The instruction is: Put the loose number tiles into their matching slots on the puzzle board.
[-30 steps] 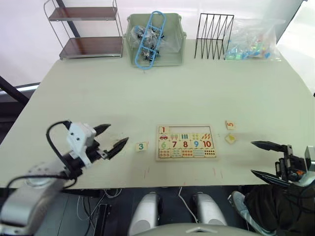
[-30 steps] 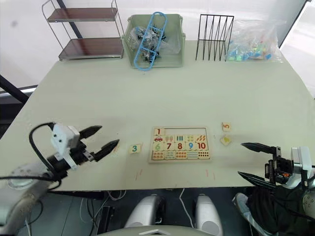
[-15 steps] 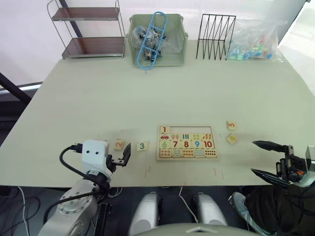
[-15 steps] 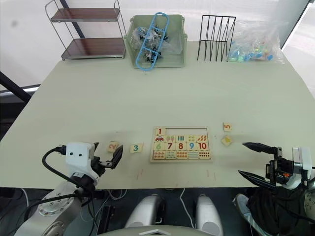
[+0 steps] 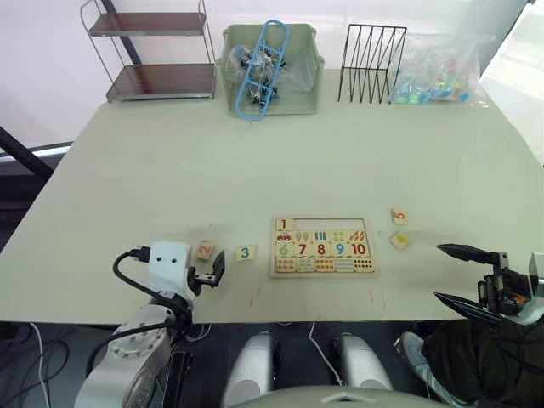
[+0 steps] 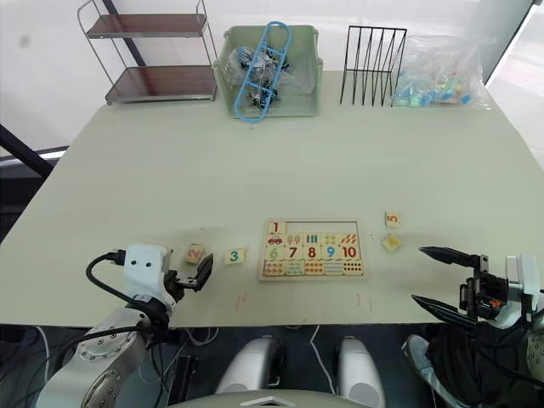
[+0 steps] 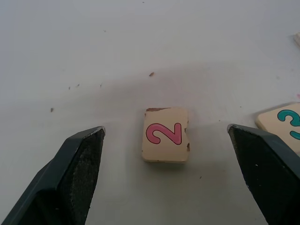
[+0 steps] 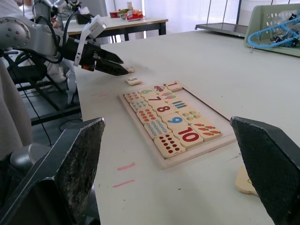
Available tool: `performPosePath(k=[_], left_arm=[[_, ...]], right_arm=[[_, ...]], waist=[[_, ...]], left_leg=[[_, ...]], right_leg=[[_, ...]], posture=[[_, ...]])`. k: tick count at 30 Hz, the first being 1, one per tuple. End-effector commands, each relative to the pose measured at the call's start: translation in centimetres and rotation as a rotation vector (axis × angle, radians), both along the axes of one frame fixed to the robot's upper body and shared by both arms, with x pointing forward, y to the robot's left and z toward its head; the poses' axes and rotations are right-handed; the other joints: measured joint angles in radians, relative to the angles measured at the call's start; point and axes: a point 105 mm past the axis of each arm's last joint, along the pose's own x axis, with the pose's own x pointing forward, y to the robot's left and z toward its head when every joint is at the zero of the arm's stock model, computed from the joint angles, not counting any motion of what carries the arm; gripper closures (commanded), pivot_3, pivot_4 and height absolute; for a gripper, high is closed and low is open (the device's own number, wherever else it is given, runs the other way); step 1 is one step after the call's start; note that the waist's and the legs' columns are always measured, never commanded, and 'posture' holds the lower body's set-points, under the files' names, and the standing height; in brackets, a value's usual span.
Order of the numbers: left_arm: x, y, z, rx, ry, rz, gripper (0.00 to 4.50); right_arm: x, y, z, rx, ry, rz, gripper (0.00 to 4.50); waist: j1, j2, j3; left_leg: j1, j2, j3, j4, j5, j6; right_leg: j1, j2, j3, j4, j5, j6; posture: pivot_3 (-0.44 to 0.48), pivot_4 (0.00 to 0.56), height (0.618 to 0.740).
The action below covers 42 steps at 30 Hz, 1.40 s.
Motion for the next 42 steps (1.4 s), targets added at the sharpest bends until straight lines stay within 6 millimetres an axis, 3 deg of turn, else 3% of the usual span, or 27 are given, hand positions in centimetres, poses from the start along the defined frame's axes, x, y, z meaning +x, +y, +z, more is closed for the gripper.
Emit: performPosePath(k=[1, 13, 21, 32, 42], left_arm=[[0.4, 0.3, 0.5, 0.015, -0.02, -0.003, 0.07], [0.1, 0.1, -0.5, -0.054, 0.022, 0.002, 0.07], [0.0, 0.0, -0.6, -0.07, 0.028, 0.011, 3.57], [0.5, 0.6, 0.2, -0.071, -0.004, -0.013, 3.55], [2.9, 0.8, 5.0, 0.073, -0.119, -0.444, 3.55]], right_arm=[[-0.1, -0.3, 1.0, -0.019, -0.05, -0.012, 0.0], [-0.1, -0.4, 0.9, -0.017, -0.055, -0.016, 0.0], [0.0, -0.3, 0.9, -0.016, -0.056, -0.015, 0.0], [0.3, -0.2, 0.8, -0.006, -0.065, -0.018, 0.0], [0.2, 0.2, 0.8, 0.008, -0.073, -0.029, 0.0]], waist=[[0.0, 0.0, 0.0], [0.0, 0.0, 0.0], [0.001, 0.001, -0.001], [0.001, 0.001, -0.001], [0.002, 0.001, -0.001]], left_leg=[[0.0, 0.0, 0.0, 0.0, 0.0, 0.0], [0.0, 0.0, 0.0, 0.0, 0.0, 0.0], [0.0, 0.0, 0.0, 0.0, 0.0, 0.0], [0.0, 0.0, 0.0, 0.0, 0.0, 0.0], [0.0, 0.0, 0.0, 0.0, 0.0, 0.0]], right_leg=[[0.0, 0.0, 0.0, 0.0, 0.0, 0.0], [0.0, 0.0, 0.0, 0.0, 0.0, 0.0], [0.0, -0.001, 0.0, 0.0, 0.0, 0.0], [0.0, -0.001, 0.0, 0.0, 0.0, 0.0], [0.0, 0.0, 0.0, -0.001, 0.0, -0.001]], posture=[[0.0, 0.15, 0.74], [0.0, 0.15, 0.74], [0.0, 0.15, 0.74], [0.0, 0.15, 0.74], [0.0, 0.15, 0.74]])
